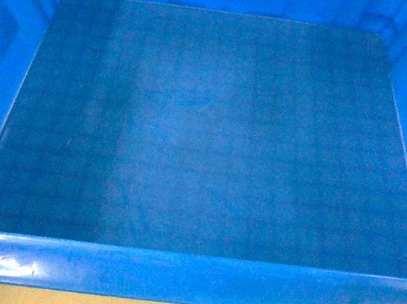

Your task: Place box next to blue box on left shelf

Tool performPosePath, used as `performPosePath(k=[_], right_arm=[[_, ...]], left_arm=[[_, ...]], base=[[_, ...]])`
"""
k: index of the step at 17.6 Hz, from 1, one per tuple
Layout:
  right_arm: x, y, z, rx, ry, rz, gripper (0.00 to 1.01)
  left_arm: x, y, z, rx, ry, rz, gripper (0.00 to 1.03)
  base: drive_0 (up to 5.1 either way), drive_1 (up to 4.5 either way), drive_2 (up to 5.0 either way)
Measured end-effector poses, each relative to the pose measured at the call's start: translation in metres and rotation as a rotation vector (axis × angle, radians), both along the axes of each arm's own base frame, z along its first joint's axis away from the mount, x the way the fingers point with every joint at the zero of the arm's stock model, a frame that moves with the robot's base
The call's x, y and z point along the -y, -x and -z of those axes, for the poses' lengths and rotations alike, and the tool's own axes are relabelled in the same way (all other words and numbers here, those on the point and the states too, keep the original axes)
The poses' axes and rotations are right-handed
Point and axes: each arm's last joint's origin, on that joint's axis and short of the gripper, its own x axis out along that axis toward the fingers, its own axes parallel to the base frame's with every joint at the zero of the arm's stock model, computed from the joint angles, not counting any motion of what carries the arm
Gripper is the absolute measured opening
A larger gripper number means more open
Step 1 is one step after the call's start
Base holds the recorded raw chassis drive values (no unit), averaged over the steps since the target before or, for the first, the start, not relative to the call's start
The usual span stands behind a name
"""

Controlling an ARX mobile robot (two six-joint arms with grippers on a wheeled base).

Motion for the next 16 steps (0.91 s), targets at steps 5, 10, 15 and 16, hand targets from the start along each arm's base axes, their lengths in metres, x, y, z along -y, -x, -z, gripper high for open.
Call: performPosePath(k=[5,10,15,16], right_arm=[[0.0000,0.0001,0.0004,-0.003,0.001,0.000,0.10],[0.0000,0.0000,0.0002,-0.002,0.001,0.000,0.10],[0.0000,0.0000,0.0001,-0.001,0.000,0.000,0.10],[0.0000,0.0000,0.0003,-0.002,0.001,0.000,0.10]], left_arm=[[0.0000,0.0001,0.0004,-0.004,-0.002,0.000,0.12],[-0.0001,0.0002,0.0001,-0.002,-0.002,-0.001,0.12],[0.0000,0.0000,-0.0001,0.001,0.000,-0.001,0.12],[0.0000,0.0001,0.0002,-0.002,-0.001,0.000,0.12]], base=[[0.0,4.10,-4.0],[0.0,4.09,-4.1],[0.0,4.05,-4.1],[0.0,4.05,-4.1]])
